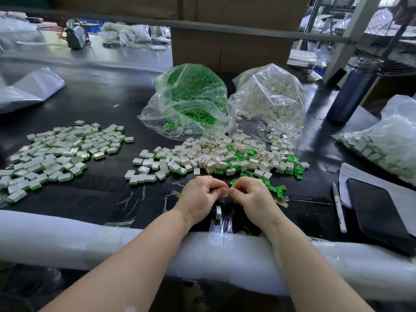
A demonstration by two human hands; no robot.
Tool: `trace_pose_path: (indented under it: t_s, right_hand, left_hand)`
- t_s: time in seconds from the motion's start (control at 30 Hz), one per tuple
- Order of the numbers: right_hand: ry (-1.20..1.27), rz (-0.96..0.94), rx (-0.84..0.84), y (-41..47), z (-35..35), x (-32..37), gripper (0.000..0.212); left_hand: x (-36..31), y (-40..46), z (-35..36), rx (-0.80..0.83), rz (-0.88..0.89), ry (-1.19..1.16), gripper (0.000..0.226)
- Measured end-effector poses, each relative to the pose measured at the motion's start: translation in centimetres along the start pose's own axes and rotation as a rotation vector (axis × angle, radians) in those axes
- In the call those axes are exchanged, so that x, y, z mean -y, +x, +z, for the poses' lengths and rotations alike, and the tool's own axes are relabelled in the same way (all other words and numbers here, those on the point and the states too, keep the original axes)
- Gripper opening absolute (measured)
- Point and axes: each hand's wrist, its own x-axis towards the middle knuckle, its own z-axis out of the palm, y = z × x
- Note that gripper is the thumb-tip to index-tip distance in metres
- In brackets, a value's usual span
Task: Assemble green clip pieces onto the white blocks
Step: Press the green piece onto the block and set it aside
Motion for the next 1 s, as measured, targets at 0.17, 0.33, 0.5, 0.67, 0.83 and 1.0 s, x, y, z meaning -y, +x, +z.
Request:
trace_pose_path:
  t_s: [0.17, 0.33, 0.5, 0.67, 0.83, 1.0]
  right_hand:
    - [0.184, -0.013, -0.037, -0.15, -0.05, 0.14, 0.017]
    - [0.36, 0.0, -0.128, -0.08, -0.07, 0.05, 0.011]
    - [0.385, -0.011, -0.141, -0.08, -0.17, 0.01, 0.012]
    - [0.431, -0.01, -0.125, -0.15, -0.27, -0.05, 0.013]
    - [0.359, 0.01, -0.128, -0.1, -0.03, 0.05, 0.017]
    - [0.26, 0.024, -0.081, -0.05, -0.09, 0.01, 0.017]
  left_hand:
    - [-0.05, 0.13, -0.11, -0.016, 0.012, -0.125, 0.011]
    - [0.14, 0.32, 0.23, 0.001, 0.021, -0.159, 0.016]
    - [0.57, 0.35, 0.43, -0.024, 0.063, -0.025, 0.021]
    - [0.51, 0.44, 0.31, -0.043, 0.032, -0.072, 0.006]
    - [0.37, 0.4, 0.06, 0.002, 0.001, -0.093, 0.009]
    - [0.4, 0.35, 0.02, 0.031, -0.013, -0.019, 0.011]
